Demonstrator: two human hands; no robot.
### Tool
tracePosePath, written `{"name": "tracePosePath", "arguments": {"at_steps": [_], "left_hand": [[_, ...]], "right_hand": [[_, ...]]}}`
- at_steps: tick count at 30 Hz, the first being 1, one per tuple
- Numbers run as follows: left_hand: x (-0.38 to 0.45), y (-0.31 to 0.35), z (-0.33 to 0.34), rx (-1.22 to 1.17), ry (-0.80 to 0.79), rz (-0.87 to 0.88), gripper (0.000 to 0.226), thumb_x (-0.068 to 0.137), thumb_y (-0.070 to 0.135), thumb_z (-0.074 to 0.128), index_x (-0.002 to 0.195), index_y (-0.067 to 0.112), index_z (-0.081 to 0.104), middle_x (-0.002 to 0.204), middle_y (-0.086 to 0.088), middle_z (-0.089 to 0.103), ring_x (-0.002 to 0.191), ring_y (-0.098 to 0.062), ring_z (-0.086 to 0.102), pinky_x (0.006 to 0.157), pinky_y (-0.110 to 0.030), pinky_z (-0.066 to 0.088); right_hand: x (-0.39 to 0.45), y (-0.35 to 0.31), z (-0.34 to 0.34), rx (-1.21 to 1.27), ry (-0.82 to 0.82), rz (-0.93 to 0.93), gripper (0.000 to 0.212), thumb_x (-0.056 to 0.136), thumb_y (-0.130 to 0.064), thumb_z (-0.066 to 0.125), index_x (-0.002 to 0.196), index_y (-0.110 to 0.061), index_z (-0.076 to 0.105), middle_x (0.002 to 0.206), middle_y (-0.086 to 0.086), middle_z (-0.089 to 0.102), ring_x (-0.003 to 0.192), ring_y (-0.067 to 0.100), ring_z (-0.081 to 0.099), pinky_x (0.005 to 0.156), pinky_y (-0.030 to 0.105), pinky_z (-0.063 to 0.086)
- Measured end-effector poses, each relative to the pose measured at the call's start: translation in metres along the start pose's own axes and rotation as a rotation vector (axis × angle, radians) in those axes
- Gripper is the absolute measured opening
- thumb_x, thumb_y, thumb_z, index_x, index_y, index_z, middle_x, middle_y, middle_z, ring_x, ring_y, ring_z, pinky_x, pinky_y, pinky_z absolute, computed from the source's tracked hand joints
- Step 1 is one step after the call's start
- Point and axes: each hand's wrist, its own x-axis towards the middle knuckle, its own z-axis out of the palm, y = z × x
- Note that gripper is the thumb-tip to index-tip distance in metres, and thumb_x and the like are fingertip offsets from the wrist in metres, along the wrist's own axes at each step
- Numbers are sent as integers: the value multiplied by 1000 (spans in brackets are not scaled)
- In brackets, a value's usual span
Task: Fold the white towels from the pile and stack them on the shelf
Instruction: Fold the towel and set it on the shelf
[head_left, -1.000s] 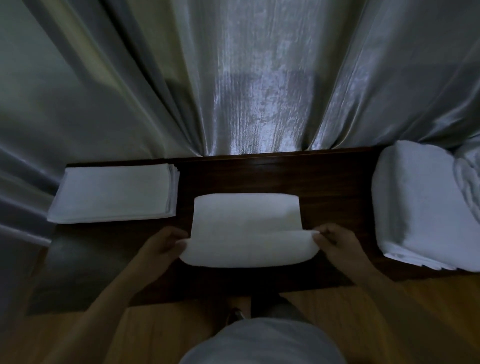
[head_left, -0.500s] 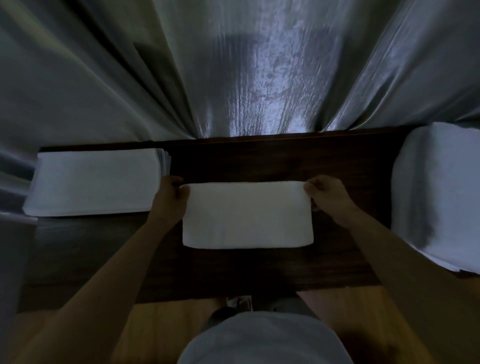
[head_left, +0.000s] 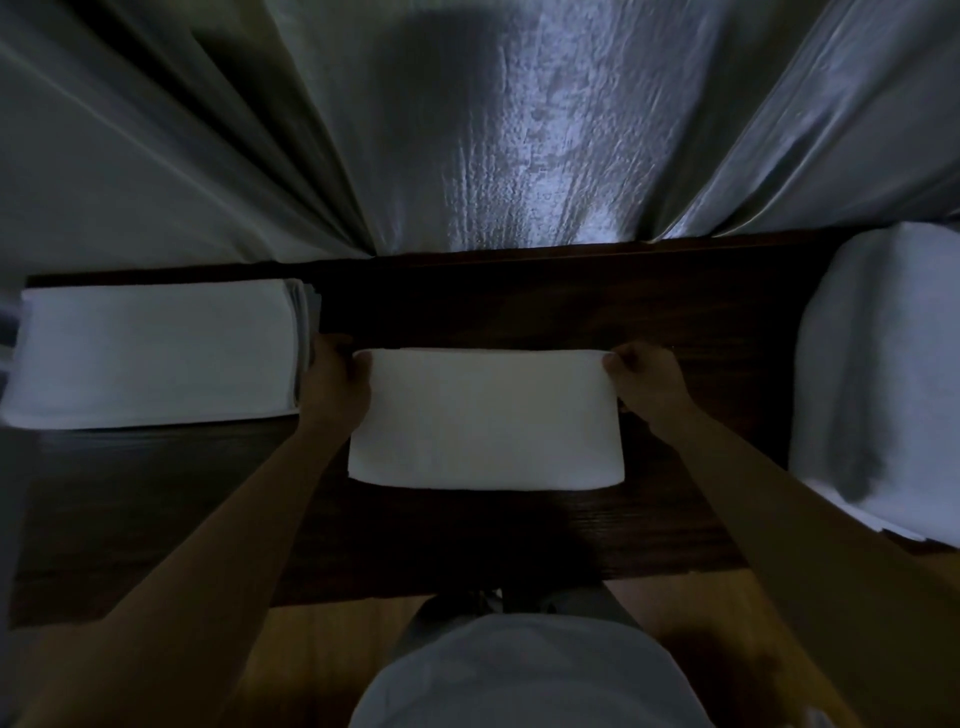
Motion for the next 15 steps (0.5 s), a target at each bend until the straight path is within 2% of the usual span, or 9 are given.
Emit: {"name": "tracePosePath", "arguments": {"at_steps": [2,5,8,10,12,15], "left_hand": [[3,-3,2,32,-25,11,34,106,25,48,133,5,51,124,-21,63,113,-39,61,87,-38,46],[6,-5,4,74,-41,7,34,107,27,44,132,6,53,117,-20,65,106,-39,62,80,-35,44],[4,-1,5,65,-22,-6,34,107,26,46,131,4,53,114,-20,66,101,-36,63,76,-34,41],[4,-1,6,53,-22,-16,35,105,27,51,130,2,53,115,-20,65,104,-36,63,77,-33,40],[7,-4,7,52,-44,-31,40,102,30,54,130,1,53,115,-19,65,106,-36,62,77,-33,41],[10,-1,8,16,-66,-81,46,100,33,58,134,3,54,122,-17,64,112,-35,61,80,-33,41]], "right_hand": [[1,1,1,11,3,20,20,104,-23,55,115,-9,64,103,10,63,98,32,64,86,53,57],[2,2,4,20,12,27,22,104,-24,55,116,-8,63,101,9,62,96,30,63,84,49,56],[0,3,8,42,63,0,24,102,-24,58,118,-6,63,94,2,60,93,23,61,73,32,50],[-5,4,12,43,139,-18,27,100,-23,62,122,-8,59,97,0,59,91,18,58,68,25,43],[-9,5,17,72,181,-9,33,97,-25,66,123,-9,55,101,0,58,92,17,56,74,28,44],[-8,4,20,126,165,40,22,95,-23,69,107,-9,56,85,-5,55,89,18,56,77,33,48]]}}
